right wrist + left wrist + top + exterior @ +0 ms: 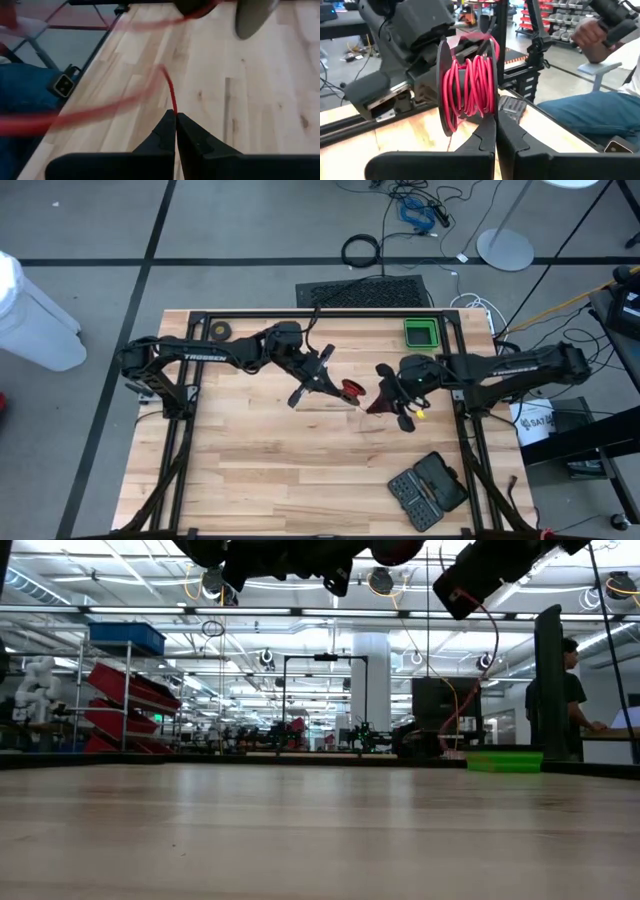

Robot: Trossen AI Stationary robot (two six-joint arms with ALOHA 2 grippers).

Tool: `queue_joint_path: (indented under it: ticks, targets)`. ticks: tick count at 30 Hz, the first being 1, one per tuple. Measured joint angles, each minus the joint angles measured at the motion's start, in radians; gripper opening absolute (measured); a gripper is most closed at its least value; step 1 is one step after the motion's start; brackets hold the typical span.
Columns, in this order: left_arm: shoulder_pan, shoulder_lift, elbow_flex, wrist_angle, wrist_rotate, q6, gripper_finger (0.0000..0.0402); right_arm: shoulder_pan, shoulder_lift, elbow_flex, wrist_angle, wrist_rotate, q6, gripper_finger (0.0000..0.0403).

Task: Coil cords
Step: Coil the red wire into the spool

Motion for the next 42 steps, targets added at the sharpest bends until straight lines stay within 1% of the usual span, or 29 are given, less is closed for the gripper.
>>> queue_joint_path:
  ticks: [8,13,21,24,30,34,38,42]
  targets:
    - [-0.007,0.0,0.0,-0.004,0.015,-0.005,0.0002,0.015,-0.038,0.0,0.006,0.157,-0.013,0.0]
    - [-0.016,0.0,0.0,-0.021,0.021,-0.004,0.0002,0.015,-0.067,0.0,0.053,0.251,-0.038,0.0]
    - [-0.013,0.0,0.0,-0.064,0.021,0.002,0.0002,0.016,-0.184,0.004,0.066,0.258,-0.056,0.0]
    - [-0.013,0.0,0.0,-0.079,0.02,0.003,0.0002,0.016,-0.225,0.004,0.089,0.294,-0.07,0.0]
    - [-0.013,0.001,0.0,-0.132,-0.038,0.004,0.0002,0.016,-0.285,0.005,0.22,0.306,-0.116,0.0]
    - [-0.017,0.001,0.0,-0.14,-0.04,0.003,0.0002,0.016,-0.292,0.005,0.252,0.306,-0.117,0.0]
    - [-0.038,0.001,0.0,-0.135,-0.041,-0.001,0.0002,0.016,-0.256,0.005,0.267,0.306,-0.117,0.0]
    - [-0.057,0.001,0.0,-0.127,-0.032,0.033,0.0002,0.016,-0.224,0.005,0.293,0.303,-0.132,0.0]
